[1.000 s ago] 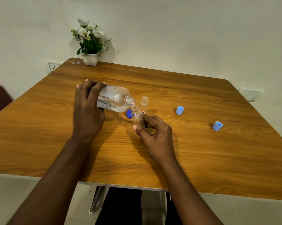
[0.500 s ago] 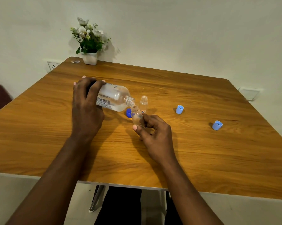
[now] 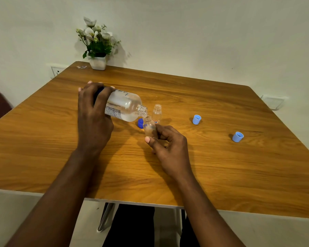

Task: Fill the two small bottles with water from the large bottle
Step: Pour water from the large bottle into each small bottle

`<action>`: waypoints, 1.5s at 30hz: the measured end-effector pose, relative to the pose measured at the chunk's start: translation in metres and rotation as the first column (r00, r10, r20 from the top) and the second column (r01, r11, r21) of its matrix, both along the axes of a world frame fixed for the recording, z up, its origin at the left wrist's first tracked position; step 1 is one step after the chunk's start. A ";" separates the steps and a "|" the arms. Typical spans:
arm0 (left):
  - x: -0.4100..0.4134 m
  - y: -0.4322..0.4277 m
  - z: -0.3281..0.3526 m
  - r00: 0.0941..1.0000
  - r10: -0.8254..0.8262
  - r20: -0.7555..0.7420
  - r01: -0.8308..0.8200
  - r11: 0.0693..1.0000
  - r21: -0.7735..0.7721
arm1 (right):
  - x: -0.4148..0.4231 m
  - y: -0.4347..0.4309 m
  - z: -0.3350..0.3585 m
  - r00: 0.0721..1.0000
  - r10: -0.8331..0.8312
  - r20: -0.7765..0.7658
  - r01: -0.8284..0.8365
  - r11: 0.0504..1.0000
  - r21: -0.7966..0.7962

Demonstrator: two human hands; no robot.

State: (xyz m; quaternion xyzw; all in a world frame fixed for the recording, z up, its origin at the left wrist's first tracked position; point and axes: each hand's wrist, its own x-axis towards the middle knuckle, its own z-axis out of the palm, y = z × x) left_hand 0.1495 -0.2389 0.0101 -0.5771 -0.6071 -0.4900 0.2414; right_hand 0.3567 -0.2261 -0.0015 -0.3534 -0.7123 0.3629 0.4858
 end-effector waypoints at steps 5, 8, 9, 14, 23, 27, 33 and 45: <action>0.000 0.001 -0.001 1.000 -0.009 -0.004 0.009 1.000 0.007 | -0.001 0.001 -0.002 1.000 0.002 -0.009 -0.002 1.000 -0.024; 0.000 0.001 0.000 1.000 -0.010 0.000 0.010 1.000 0.004 | 0.001 0.001 -0.001 1.000 -0.004 0.005 0.004 1.000 0.009; 0.000 0.001 0.000 1.000 -0.010 0.000 0.010 1.000 0.005 | 0.001 0.001 -0.001 1.000 -0.006 0.009 0.006 1.000 0.012; 0.000 0.000 0.000 1.000 0.000 0.000 0.000 1.000 -0.008 | -0.001 0.002 -0.002 1.000 0.007 -0.013 -0.008 0.999 -0.034; 0.000 0.000 0.000 1.000 -0.003 -0.007 0.003 1.000 -0.017 | -0.001 0.003 -0.004 1.000 0.006 -0.017 -0.007 0.998 -0.059; 0.000 -0.001 0.000 1.000 0.000 -0.003 0.000 1.000 -0.021 | -0.001 0.003 -0.005 1.000 0.008 -0.017 -0.009 0.998 -0.068; 0.000 -0.001 0.000 1.000 -0.004 -0.008 0.004 1.000 0.002 | -0.001 0.002 -0.004 1.000 0.003 -0.015 -0.004 0.998 -0.064; 0.000 -0.001 0.000 1.000 0.003 -0.014 -0.003 1.000 -0.002 | -0.002 0.004 -0.007 1.000 0.013 -0.017 -0.014 0.997 -0.078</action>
